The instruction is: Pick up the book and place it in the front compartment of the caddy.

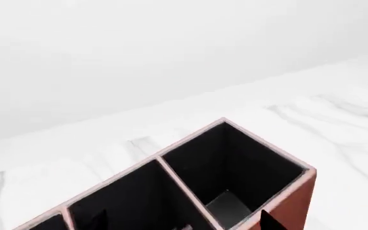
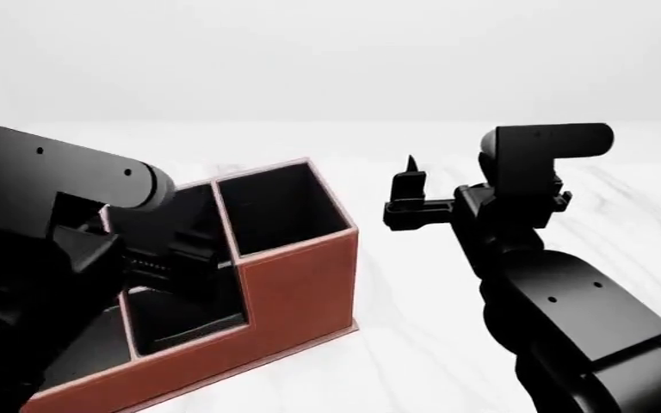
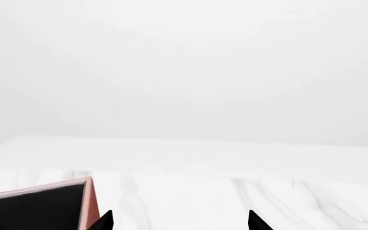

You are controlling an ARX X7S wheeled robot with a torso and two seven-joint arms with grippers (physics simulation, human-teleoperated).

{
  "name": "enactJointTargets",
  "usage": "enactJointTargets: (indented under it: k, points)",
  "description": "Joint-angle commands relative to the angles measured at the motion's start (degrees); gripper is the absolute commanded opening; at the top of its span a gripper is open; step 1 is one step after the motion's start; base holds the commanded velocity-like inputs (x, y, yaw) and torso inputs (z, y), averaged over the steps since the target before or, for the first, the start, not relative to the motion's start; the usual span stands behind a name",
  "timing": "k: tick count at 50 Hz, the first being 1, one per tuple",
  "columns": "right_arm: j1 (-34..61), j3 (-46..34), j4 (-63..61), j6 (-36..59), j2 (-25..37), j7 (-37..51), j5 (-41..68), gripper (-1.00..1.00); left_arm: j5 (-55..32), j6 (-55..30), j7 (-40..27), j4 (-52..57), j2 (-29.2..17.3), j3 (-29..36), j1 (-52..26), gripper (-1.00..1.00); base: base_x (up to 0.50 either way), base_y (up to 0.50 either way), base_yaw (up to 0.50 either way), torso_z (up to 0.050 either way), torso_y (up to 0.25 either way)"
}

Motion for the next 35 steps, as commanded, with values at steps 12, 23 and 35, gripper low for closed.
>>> enactJointTargets:
  k: [12, 23, 35]
  points:
    - [-0.28, -1.18, 1.15, -0.80, 0.82, 0.69, 0.72, 1.00, -31.88, 11.30, -9.86, 0.42, -11.97, 5.57, -0.86, 1.00, 0.00, 0.00, 0.00, 0.000, 0.000]
    - [-0.73, -2.32, 2.78, -2.27, 1.38, 0.76, 0.55, 1.00, -42.92, 17.59, -15.03, 4.92, -17.70, 12.18, -1.11, 1.00, 0.00, 0.00, 0.00, 0.000, 0.000]
    - [-1.33, -4.00, 3.91, -3.48, 1.87, 1.07, 0.25, 1.00, -51.31, 25.19, -15.83, 10.11, -25.41, 24.80, -13.94, 1.00, 0.00, 0.00, 0.00, 0.000, 0.000]
